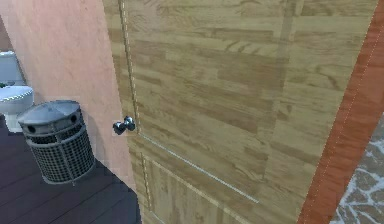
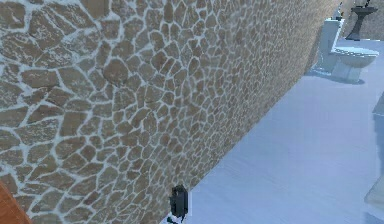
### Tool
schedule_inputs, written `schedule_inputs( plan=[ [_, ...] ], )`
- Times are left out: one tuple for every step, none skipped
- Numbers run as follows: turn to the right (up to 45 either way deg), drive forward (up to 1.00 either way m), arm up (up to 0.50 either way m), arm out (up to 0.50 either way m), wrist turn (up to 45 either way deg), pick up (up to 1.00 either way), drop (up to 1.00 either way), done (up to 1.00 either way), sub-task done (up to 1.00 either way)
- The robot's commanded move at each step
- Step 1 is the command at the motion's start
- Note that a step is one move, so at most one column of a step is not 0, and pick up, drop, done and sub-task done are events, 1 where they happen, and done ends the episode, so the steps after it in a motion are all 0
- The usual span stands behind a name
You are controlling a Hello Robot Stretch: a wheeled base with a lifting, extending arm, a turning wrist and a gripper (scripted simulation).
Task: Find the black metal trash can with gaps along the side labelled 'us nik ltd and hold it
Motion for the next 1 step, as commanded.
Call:
schedule_inputs(
  plan=[
    [0.0,0.0,0.0,0.0,0.0,0.0,0.0,1.0,0.0]
  ],
)
